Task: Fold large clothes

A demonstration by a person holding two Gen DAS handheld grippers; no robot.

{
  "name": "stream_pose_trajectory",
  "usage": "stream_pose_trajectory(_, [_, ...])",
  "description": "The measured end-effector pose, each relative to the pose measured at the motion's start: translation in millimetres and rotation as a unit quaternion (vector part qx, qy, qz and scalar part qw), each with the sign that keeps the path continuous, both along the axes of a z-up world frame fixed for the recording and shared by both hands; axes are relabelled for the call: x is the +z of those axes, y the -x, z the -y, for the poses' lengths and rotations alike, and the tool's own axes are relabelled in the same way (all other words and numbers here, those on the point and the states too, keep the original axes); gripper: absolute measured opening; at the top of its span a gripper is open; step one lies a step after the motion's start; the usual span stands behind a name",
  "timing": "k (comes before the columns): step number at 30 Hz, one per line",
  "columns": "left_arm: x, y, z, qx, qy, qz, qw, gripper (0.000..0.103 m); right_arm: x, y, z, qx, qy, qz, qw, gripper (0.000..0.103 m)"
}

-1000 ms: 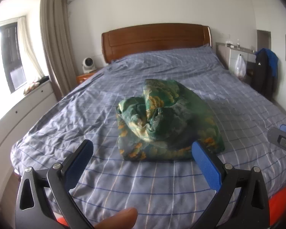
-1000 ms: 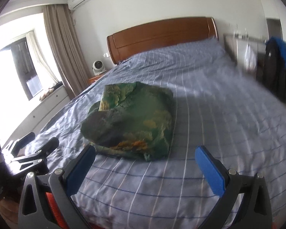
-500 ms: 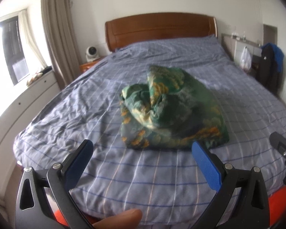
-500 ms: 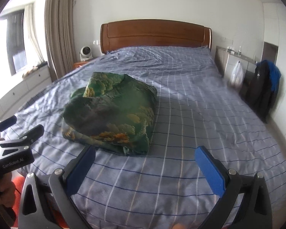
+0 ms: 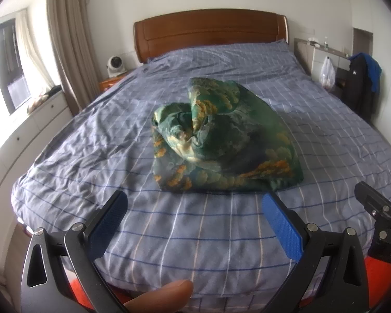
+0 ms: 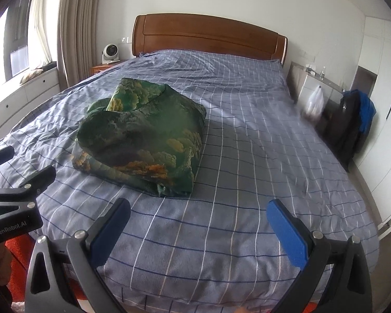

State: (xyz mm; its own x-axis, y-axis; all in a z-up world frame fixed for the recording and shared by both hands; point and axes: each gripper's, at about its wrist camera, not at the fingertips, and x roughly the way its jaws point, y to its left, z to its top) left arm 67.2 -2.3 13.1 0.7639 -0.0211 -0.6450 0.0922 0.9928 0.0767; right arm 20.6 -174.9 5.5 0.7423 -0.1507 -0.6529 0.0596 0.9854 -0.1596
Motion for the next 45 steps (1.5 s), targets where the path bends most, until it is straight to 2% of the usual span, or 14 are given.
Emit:
stream_pose_trajectory(20, [-2.1, 2.6, -1.3, 0.020, 0.015, -0.017, 0.9995, 0.103, -0.8, 1.0, -8.4, 0.006, 0.003, -0.011, 1.000, 0.103])
stream_pose_trajectory(26, [-2.6, 4.8, -0.2, 0.016, 0.004, -0.012, 0.9998, 0.103, -0.1, 1.3, -8.7, 0.002, 0.005, -0.005, 1.000, 0.103])
stream_pose_trajectory(33, [3.3, 11.6, 7.5, 0.005, -0.010, -0.011, 0.9999, 0.103, 1.8, 3.3, -8.8, 0.008, -0.012, -0.008, 1.000, 0.103])
stream_pose_trajectory(45, [4.2, 12.7, 3.6, 0.011, -0.005, -0.024, 0.9996, 0.103, -0.4, 4.3, -9.9, 0.011, -0.032, -0.021, 0.999, 0.103])
